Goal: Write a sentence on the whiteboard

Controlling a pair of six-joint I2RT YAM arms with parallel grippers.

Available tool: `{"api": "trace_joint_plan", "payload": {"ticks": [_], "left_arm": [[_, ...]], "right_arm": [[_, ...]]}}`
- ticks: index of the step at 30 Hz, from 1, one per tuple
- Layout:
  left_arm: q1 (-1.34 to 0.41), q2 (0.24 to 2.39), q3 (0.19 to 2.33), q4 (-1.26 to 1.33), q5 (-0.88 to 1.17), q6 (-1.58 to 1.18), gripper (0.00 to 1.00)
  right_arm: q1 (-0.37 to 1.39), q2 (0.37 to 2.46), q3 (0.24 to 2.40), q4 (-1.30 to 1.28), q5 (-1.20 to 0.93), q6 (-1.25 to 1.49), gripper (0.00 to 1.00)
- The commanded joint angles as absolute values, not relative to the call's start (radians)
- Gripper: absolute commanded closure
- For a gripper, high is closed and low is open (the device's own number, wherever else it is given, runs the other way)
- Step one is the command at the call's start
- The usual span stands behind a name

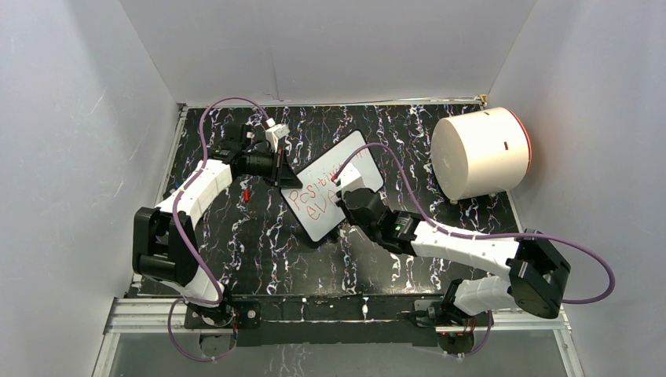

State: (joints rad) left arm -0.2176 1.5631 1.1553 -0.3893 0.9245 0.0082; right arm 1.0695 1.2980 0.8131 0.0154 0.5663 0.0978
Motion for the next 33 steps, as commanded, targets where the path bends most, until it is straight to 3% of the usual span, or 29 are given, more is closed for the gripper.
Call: {"api": "trace_joint_plan", "payload": {"ticks": [1,33], "left_arm": [[-0.227,1.6,1.143,-0.464,0.872,0.02,1.0],[-0.226,1.601,1.143,-0.463,0.871,0.02,1.0]], "right_arm": [[1.058,1.293,0.841,0.084,0.58,0.076,1.0],[1.035,1.337,0.837,0.061,0.533,0.089,1.0]]}}
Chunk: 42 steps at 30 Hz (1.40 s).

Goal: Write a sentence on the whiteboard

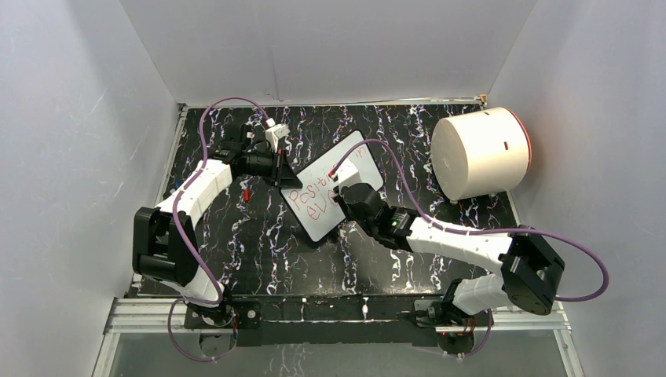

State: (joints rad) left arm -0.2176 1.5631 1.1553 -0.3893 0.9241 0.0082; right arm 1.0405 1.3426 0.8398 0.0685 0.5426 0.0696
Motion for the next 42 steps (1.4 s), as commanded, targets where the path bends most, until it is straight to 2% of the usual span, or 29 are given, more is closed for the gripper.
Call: {"api": "trace_joint_plan", "payload": {"ticks": [1,19,42], "left_arm": [[-0.227,1.599,1.142,-0.464,0.871,0.02,1.0],[-0.227,1.597,1.143,-0.464,0.873,0.02,1.0],[-0.227,1.603,1.141,-0.464,0.884,0.017,1.0]], "right_arm": [[1.035,1.333,0.83,0.059,0.53,0.093,1.0],[1.035,1.309,0.775,0.013,0.5,0.138,1.0],[1.034,1.322,0.837,0.13,0.523,0.069,1.0]]}}
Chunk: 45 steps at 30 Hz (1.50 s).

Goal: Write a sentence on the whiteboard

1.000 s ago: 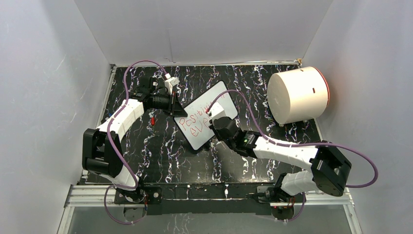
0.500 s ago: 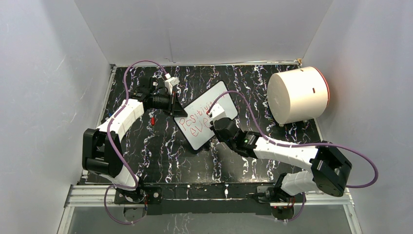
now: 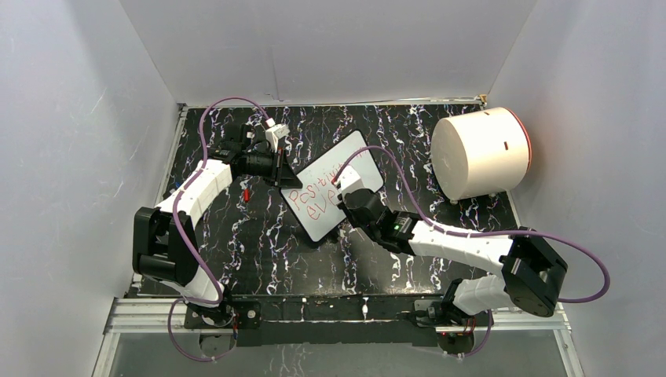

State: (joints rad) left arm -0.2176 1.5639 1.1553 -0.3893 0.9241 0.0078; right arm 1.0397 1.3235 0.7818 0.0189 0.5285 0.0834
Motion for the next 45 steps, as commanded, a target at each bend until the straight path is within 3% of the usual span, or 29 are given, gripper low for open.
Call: {"api": "trace_joint_plan", "payload": {"ticks": [1,45], "left_arm": [[-0.227,1.604,1.141,-0.463,0.884,0.016,1.0],[-0.227,1.604,1.143,-0.464,0.877,0.017,1.0]], "right_arm": [[1.033,1.325,0.84,0.133,0.523,0.068,1.0],[0.993,1.305,0.822,0.12,0.507,0.046,1.0]]}}
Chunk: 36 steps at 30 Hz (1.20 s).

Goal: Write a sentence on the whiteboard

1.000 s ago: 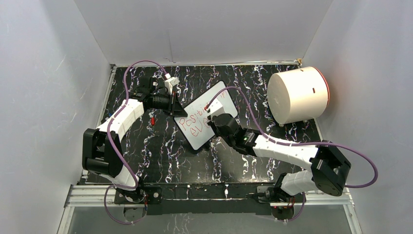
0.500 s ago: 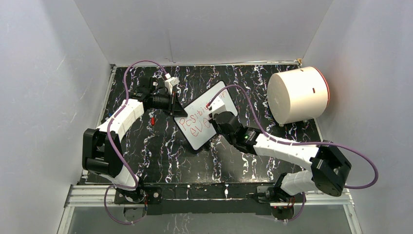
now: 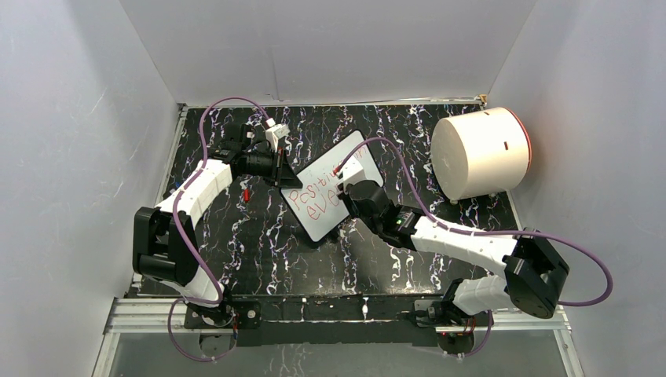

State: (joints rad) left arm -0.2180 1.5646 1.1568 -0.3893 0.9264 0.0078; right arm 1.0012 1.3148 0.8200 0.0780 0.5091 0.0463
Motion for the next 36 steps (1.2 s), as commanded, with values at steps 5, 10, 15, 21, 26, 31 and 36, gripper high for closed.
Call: {"api": "trace_joint_plan", "payload": {"ticks": [5,10,15,21,26,31,36], "left_arm": [[-0.227,1.603,1.143,-0.463,0.877,0.017,1.0],[-0.226,1.605,1.143,-0.464,0.877,0.017,1.0],[-0.227,1.606,1.144,-0.464,0.876,0.017,1.0],[-0.227,1.606,1.144,-0.464,0.877,0.017,1.0],[-0.227,1.606,1.145,-0.463,0.877,0.017,1.0],[-0.227,1.606,1.144,-0.464,0.876,0.017,1.0],[-0.228,1.609,1.144,-0.464,0.874,0.017,1.0]], "right_arm": [[0.988,1.32,0.823,0.12,0.505,0.044,1.0],[0.984,1.319,0.81,0.118,0.502,0.052,1.0],[0.983,1.327,0.81,0.109,0.493,0.057,1.0],[0.983,1.331,0.8,0.097,0.493,0.067,1.0],[0.983,1.335,0.784,0.075,0.497,0.084,1.0],[0.983,1.318,0.76,0.062,0.504,0.095,1.0],[0.983,1.302,0.755,0.065,0.508,0.093,1.0]]}}
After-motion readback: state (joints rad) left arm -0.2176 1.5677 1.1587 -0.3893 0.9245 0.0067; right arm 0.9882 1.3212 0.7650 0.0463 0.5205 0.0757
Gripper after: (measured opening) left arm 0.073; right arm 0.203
